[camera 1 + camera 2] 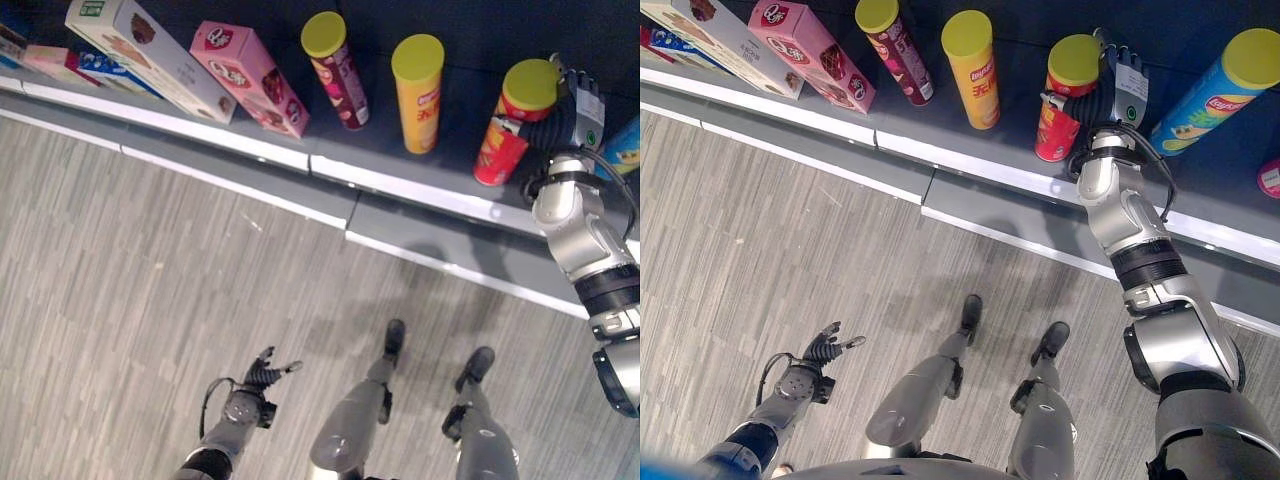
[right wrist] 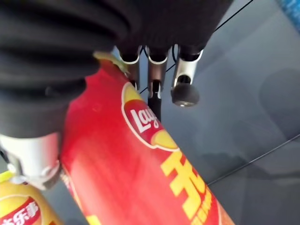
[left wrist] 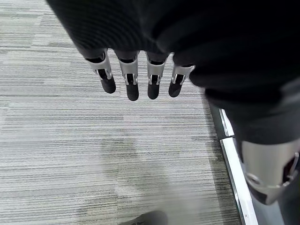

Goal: Put the goods on the table back onto the shelves and tidy them up.

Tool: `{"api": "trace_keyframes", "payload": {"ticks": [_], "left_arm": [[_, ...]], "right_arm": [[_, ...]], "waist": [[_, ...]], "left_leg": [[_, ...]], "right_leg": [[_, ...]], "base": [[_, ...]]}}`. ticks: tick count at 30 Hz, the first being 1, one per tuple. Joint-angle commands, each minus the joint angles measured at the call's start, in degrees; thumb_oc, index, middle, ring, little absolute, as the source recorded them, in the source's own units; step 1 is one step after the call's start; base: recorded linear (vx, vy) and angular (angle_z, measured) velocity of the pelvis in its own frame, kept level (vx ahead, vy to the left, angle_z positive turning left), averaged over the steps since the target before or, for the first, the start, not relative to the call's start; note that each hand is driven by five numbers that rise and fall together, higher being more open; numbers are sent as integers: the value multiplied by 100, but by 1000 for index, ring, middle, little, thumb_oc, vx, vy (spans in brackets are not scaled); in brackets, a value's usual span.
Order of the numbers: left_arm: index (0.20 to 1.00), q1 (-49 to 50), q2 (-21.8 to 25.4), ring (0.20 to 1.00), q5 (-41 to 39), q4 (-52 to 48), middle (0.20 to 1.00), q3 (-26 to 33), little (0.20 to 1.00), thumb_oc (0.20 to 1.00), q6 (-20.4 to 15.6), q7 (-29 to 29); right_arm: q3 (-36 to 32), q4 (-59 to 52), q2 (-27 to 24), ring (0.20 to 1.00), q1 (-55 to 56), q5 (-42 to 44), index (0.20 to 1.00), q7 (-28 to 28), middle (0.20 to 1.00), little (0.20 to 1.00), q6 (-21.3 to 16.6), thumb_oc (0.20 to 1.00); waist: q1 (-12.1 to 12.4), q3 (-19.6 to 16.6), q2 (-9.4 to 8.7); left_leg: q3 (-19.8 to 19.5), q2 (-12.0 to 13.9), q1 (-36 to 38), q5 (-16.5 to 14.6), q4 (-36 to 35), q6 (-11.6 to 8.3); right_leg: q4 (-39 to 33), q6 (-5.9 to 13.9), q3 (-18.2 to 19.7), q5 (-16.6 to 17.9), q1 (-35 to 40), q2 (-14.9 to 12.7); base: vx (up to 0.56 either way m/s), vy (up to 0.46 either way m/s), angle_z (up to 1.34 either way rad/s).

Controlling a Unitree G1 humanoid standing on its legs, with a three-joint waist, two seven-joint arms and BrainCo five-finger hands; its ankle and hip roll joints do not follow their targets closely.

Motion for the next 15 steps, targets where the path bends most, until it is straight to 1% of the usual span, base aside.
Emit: {"api": "trace_keyframes", "payload": {"ticks": [1, 12, 13, 15], "left_arm": [[1000, -282, 225, 1000, -43, 425, 1000, -286, 1000, 1000, -44, 202], [1000, -347, 192, 1000, 19, 467, 1000, -350, 1000, 1000, -69, 259], [1000, -332, 181, 1000, 25, 471, 1000, -337, 1000, 1000, -63, 261], [1000, -330, 179, 1000, 31, 474, 1000, -332, 1000, 1000, -61, 264]], "right_arm": [[278, 42, -225, 200, -444, -60, 200, -197, 200, 200, -164, 200], [351, 234, -201, 200, -514, -137, 200, -289, 200, 200, -142, 200], [312, 208, -183, 238, -481, -148, 238, -328, 238, 238, -141, 238], [295, 197, -168, 871, -459, -154, 871, -351, 871, 871, -133, 871]], "waist": [[24, -201, -263], [7, -180, -211], [1, -180, -207], [2, -180, -207]], "left_leg": [[196, -43, 18, -614, 37, -353], [182, -58, -15, -597, 37, -354], [177, -61, -11, -601, 37, -350], [179, -59, -9, -601, 37, -349]], "right_leg": [[180, 353, 77, -887, 537, -341], [214, 362, 60, -885, 492, -365], [221, 362, 67, -879, 491, -364], [221, 361, 68, -879, 492, -364]], "base": [[0, 0, 0], [0, 0, 0], [0, 0, 0], [0, 0, 0]]}}
